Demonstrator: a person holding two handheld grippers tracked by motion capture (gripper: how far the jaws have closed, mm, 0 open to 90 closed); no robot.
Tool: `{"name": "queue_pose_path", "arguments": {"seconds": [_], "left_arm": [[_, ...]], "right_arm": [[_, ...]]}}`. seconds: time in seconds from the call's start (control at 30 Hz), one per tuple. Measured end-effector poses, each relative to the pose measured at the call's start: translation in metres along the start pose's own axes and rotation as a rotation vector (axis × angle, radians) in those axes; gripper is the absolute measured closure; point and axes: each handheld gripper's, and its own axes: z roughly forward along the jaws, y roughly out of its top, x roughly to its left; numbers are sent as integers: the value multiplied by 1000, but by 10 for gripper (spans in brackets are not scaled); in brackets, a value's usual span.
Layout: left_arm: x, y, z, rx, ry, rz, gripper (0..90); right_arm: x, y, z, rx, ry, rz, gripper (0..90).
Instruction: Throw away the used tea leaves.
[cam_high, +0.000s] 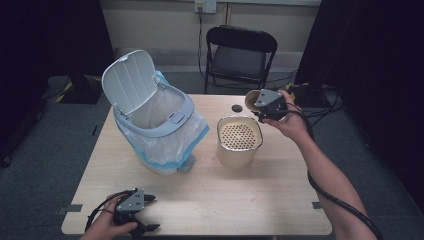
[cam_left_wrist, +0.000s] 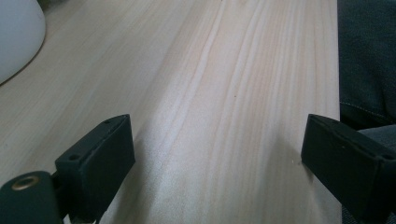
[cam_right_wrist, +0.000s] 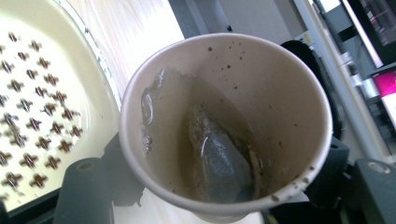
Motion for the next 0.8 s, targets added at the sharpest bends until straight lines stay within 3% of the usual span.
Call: {"name": "queue_pose_path", "arguments": {"seconds": [0.03, 0.17, 0.33, 0.37, 0.5, 0.53, 0.57, 0.6, 0.63, 0.67, 0.7, 0.73, 0.8], "left_arm": [[0, 0, 0, 0, -1, 0, 90], [0, 0, 0, 0, 0, 0, 90], [-1, 0, 0, -2, -1, -4, 90], [-1, 0, 0, -3, -1, -4, 90], [-1, 0, 0, -3, -1, -4, 90], [-1, 0, 0, -4, -1, -4, 90], [-1, 0, 0, -3, -1, -4, 90], [-1, 0, 0, -4, 0, -3, 90], [-1, 0, 0, -4, 0, -3, 90], [-1, 0, 0, -4, -1, -3, 90], [-1, 0, 0, -4, -1, -3, 90], [-1, 0, 0, -4, 0, -5, 90], [-1, 0, 0, -4, 0, -5, 90]], "right_arm": [[4, 4, -1, 22, -13, -59, 301], [15, 13, -2, 80, -52, -206, 303], [30, 20, -2, 164, -150, -442, 306], [30, 20, -2, 164, -150, -442, 306], [40, 28, -5, 207, -272, -666, 308], [40, 28, -5, 207, -272, -666, 308], [43, 29, -6, 224, -309, -719, 309], [46, 31, -6, 236, -368, -828, 308], [46, 31, -6, 236, -368, -828, 308], [47, 31, -6, 251, -398, -855, 308], [48, 32, -8, 260, -469, -923, 308], [49, 32, -8, 269, -507, -965, 308], [51, 33, -8, 271, -515, -983, 308]]}}
